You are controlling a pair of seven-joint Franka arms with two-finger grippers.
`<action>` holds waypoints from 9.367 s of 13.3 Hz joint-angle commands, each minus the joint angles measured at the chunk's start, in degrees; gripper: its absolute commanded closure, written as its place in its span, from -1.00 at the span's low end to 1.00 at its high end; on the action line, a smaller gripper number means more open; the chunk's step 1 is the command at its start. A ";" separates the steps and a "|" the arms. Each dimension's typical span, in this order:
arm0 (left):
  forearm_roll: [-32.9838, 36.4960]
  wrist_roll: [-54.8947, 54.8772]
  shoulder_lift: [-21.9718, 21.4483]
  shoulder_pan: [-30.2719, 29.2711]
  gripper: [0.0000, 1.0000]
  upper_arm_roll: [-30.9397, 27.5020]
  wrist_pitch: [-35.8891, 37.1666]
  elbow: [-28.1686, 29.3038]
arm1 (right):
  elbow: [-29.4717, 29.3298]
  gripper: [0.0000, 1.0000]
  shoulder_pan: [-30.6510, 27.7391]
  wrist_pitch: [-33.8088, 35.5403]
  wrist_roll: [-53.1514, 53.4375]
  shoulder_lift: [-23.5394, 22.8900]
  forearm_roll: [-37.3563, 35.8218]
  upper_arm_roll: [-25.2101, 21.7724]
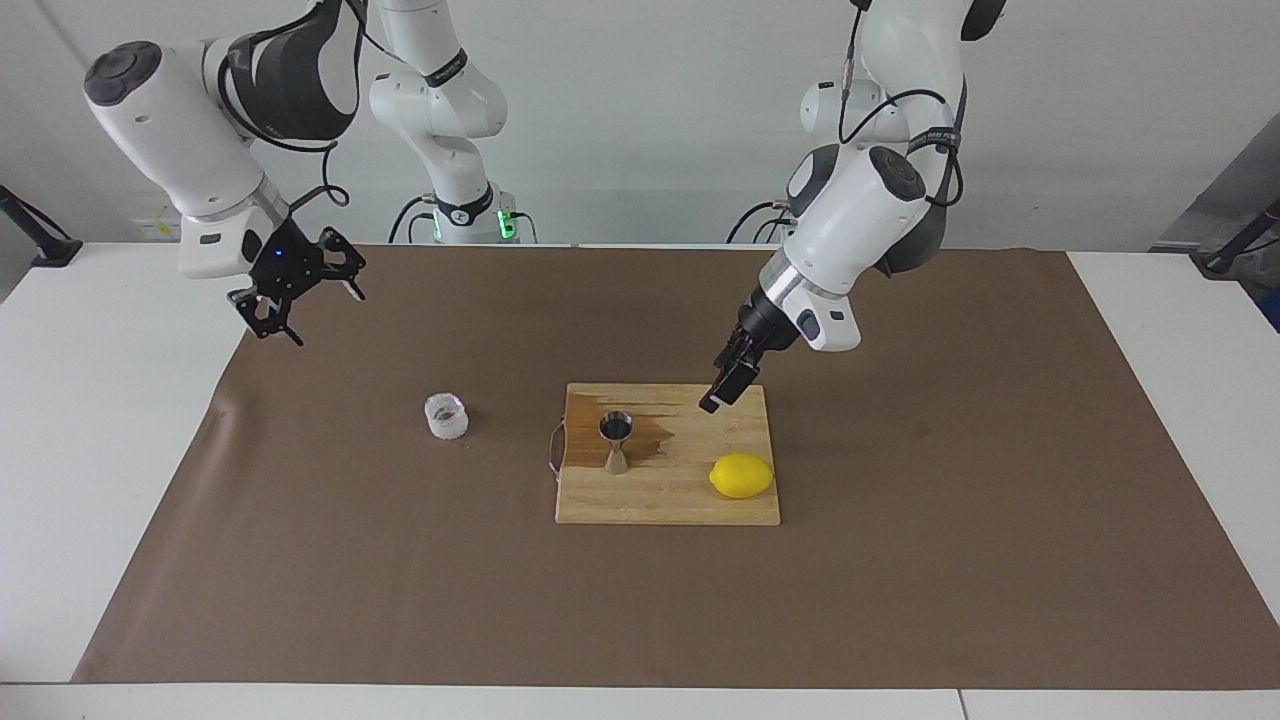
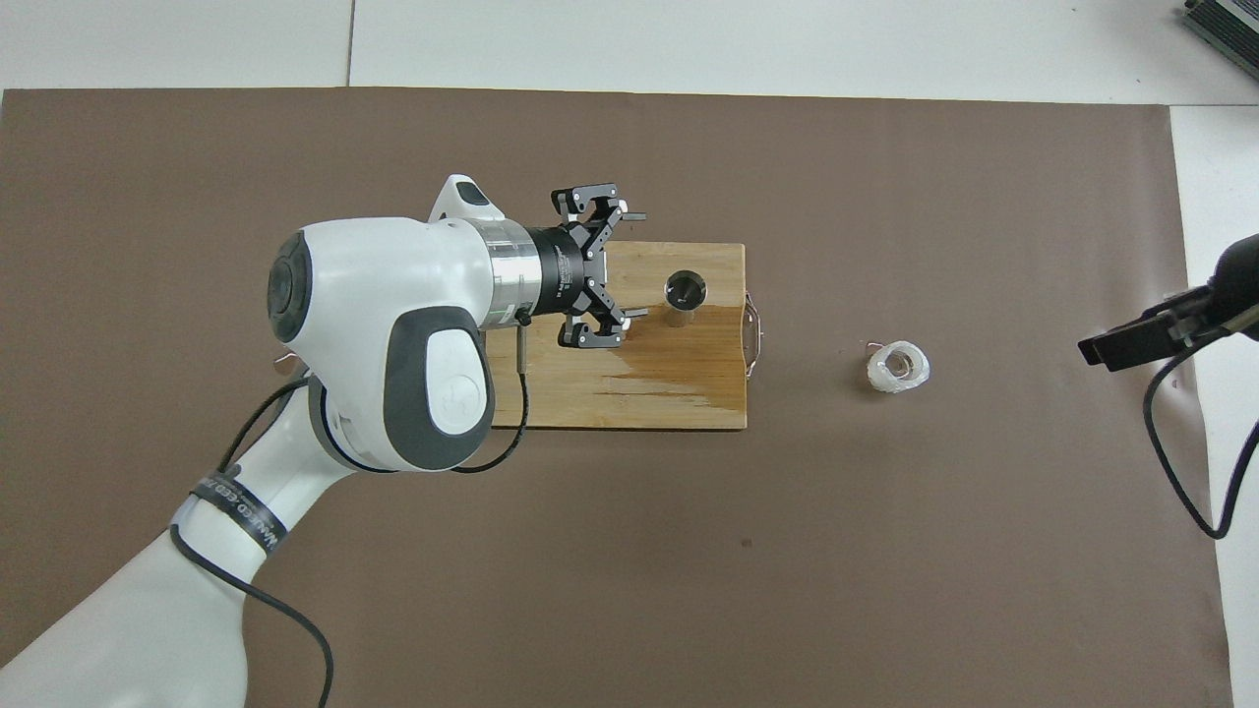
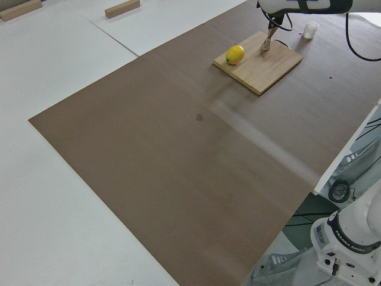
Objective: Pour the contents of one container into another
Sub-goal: 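Withdraw the left gripper while the right gripper reaches the white cup, then close the right gripper on the white cup and lift it, then carry the white cup over the dark cup with the right gripper, then tilt the white cup over the dark cup with the right gripper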
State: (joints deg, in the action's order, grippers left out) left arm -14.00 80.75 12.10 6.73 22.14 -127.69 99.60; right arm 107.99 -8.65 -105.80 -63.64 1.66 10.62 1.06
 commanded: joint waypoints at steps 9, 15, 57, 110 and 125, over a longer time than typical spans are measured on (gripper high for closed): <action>9.86 -45.82 -6.82 -10.77 -1.00 0.01 21.15 -0.98 | 11.80 -1.00 -2.86 -13.55 -43.04 -11.15 32.88 0.43; 13.91 -63.22 -8.93 -10.19 -1.00 -8.21 24.24 -1.25 | 13.12 -1.00 -3.30 -13.54 -62.45 -19.93 44.99 0.43; 14.70 -77.15 -14.56 -5.06 -1.00 -18.63 34.52 -6.17 | -8.15 0.14 26.31 -20.41 9.84 -18.71 4.95 1.14; 14.61 -76.88 -14.82 -5.06 -1.00 -18.63 38.92 -6.08 | -22.48 0.11 32.29 -7.31 26.20 -25.92 -16.42 1.49; 14.61 -76.79 -14.82 -5.06 -1.00 -18.63 38.83 -6.08 | -18.61 0.10 26.85 -11.71 12.51 -20.38 -1.33 1.75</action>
State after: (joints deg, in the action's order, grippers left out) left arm -0.28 4.00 -1.34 1.88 3.41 -89.13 92.08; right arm 87.25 20.57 -117.31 -46.17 -20.39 5.39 2.04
